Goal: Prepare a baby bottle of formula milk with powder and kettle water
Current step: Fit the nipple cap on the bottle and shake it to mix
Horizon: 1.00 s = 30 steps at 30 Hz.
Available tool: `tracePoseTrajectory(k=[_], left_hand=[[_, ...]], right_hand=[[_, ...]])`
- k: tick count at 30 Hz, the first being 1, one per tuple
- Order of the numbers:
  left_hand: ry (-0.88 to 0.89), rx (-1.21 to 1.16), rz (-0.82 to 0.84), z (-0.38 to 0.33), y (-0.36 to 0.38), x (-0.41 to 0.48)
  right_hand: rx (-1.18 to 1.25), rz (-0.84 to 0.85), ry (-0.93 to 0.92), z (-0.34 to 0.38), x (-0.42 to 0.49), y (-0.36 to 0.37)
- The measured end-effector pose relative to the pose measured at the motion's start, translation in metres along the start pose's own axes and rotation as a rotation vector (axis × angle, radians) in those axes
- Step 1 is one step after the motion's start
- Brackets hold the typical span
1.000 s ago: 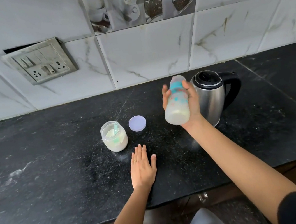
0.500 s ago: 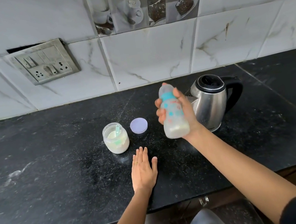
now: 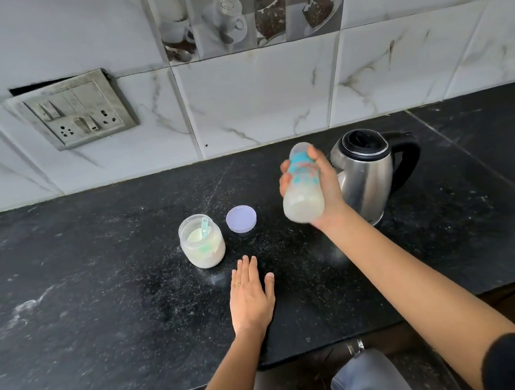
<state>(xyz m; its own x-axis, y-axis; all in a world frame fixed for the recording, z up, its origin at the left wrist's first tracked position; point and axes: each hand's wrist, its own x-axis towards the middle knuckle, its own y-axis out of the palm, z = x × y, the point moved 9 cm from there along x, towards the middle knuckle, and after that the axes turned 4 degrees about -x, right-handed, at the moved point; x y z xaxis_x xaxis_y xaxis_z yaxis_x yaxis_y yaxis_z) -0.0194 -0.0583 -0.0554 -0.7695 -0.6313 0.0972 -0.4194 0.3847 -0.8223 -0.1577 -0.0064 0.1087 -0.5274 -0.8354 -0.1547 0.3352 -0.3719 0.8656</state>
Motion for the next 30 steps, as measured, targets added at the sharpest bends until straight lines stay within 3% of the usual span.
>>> tracePoseTrajectory(k=[2, 7, 12, 17, 22, 27, 30], left_hand=[[-0.002, 0.0, 0.001, 0.0, -0.001, 0.0], [-0.007, 0.012, 0.009, 0.0, 0.001, 0.0], [-0.003, 0.019, 0.005, -0.001, 0.0, 0.0], [-0.002, 0.025, 0.002, 0.0, 0.001, 0.0], [-0.002, 0.026, -0.009, 0.0, 0.001, 0.001], [-0.005, 0.04, -0.004, 0.0, 0.002, 0.001], [0.002, 0.026, -0.006, -0.001, 0.002, 0.001]], right_hand=[[0.061, -0.069, -0.021, 0.006, 0.004, -0.007], [-0.183, 0.103, 0.043, -0.022, -0.011, -0.003], [0.087, -0.053, -0.03, 0.008, 0.003, -0.008], [-0.196, 0.105, 0.022, -0.016, -0.009, 0.002], [0.024, -0.122, 0.01, 0.002, 0.007, -0.014], [-0.259, 0.074, 0.052, -0.027, -0.008, 0.0], [-0.049, -0.075, -0.012, -0.001, 0.008, -0.007]])
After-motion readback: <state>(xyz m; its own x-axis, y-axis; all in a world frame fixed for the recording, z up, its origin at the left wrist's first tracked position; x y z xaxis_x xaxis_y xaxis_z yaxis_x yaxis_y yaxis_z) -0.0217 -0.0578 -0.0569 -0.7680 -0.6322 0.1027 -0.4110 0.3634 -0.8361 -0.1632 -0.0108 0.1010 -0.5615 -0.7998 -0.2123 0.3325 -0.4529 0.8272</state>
